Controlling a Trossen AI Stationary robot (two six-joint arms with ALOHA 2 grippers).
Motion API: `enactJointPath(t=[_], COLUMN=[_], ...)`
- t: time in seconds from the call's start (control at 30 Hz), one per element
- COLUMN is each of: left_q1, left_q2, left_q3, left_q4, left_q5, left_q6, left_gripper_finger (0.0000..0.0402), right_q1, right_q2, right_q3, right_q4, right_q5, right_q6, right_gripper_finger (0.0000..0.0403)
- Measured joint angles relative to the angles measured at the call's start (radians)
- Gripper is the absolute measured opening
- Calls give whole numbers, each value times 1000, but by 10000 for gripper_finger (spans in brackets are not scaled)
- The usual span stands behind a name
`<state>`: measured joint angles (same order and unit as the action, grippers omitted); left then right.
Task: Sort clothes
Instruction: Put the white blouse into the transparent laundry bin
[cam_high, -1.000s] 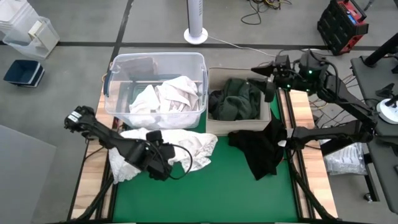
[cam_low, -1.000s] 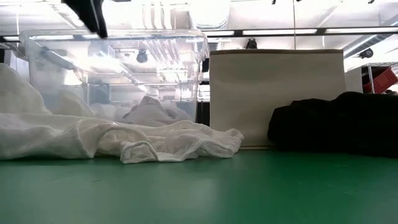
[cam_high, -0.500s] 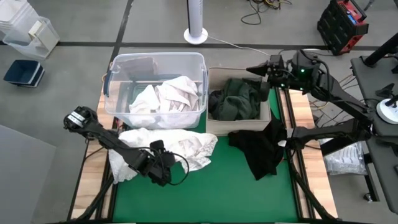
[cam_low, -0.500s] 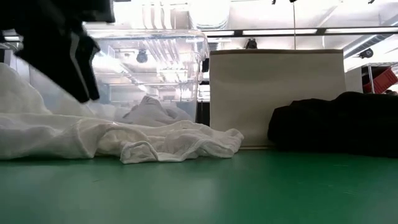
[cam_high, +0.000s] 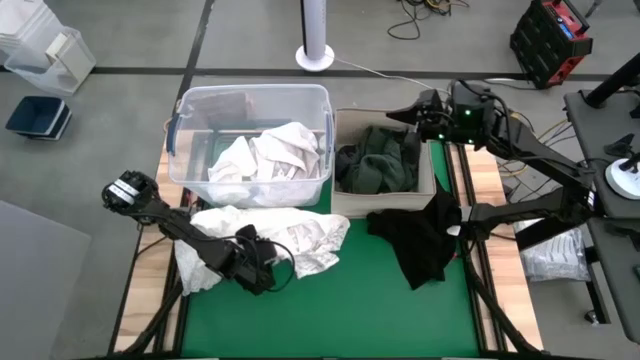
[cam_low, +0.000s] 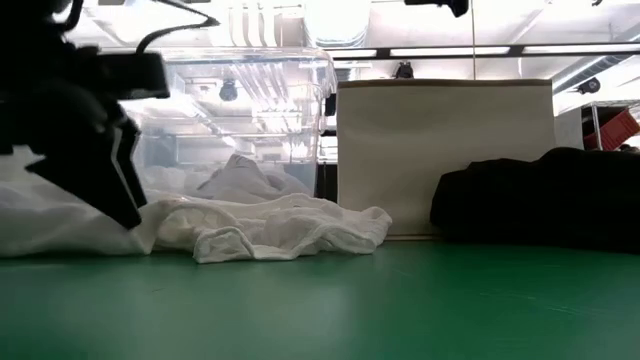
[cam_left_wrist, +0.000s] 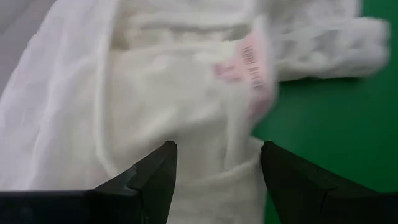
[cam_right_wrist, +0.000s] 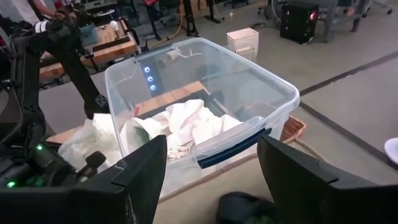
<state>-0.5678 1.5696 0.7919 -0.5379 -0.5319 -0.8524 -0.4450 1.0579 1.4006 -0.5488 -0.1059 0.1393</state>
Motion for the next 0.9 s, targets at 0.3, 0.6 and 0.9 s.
enactJointPath(t=[0.3, 0.6, 0.9], left_q1=[0, 0, -2], left_q2=[0, -1, 0], left_q3=[-93, -124, -70], left_q4=[68, 118, 121], left_q5=[-7, 4, 83], left_q6=[-111, -160, -131], left_gripper_finger=[171, 25, 4], right_q1=[0, 0, 0], right_q2=[6, 4, 4], right_q3=[0, 0, 0], right_q4=[2, 5, 5], right_q5=[0, 0, 0], right_q6=[33, 52, 60], right_gripper_finger=[244, 231, 230])
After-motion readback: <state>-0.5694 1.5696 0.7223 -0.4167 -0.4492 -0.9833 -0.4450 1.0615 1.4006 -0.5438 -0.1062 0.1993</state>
